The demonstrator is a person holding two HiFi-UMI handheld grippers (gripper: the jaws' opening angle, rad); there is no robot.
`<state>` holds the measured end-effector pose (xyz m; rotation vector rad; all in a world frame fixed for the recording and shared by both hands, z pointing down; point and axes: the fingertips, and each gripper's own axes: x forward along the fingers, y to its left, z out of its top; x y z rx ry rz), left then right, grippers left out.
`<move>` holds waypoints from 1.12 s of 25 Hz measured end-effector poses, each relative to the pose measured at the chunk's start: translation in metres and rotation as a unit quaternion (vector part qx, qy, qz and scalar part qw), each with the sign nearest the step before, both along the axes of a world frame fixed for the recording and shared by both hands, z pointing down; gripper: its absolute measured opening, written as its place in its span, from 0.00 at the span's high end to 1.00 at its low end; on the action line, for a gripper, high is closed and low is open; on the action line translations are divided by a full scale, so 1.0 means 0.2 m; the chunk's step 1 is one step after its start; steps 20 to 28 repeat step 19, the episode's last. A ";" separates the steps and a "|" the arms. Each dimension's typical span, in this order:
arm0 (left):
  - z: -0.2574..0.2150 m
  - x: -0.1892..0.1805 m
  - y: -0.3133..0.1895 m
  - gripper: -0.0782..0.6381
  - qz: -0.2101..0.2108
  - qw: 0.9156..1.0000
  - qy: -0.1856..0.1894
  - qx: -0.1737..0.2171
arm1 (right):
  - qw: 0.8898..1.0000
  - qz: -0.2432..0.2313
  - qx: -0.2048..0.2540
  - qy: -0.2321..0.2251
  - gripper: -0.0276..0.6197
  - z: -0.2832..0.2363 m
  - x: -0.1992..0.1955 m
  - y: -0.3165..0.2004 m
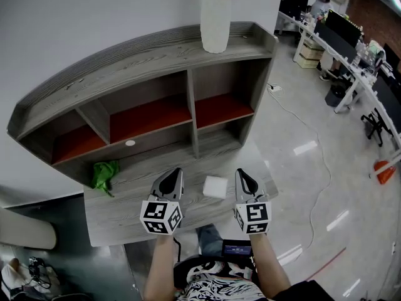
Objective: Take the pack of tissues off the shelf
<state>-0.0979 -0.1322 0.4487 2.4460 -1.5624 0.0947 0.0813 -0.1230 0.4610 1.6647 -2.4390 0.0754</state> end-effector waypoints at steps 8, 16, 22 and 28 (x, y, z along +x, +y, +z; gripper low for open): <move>0.01 0.00 -0.01 0.88 -0.001 1.000 0.007 -0.004 | 1.000 0.007 0.021 0.001 0.95 -0.04 0.02 0.01; 0.01 0.00 0.01 0.88 -0.002 1.000 0.007 -0.008 | 1.000 0.014 0.014 -0.004 0.95 -0.03 0.06 0.02; 0.02 -0.01 0.03 0.88 -0.003 1.000 0.007 -0.009 | 1.000 0.017 0.014 -0.007 0.95 -0.02 0.07 0.02; 0.02 -0.01 0.03 0.88 -0.003 1.000 0.007 -0.009 | 1.000 0.017 0.014 -0.007 0.95 -0.02 0.07 0.02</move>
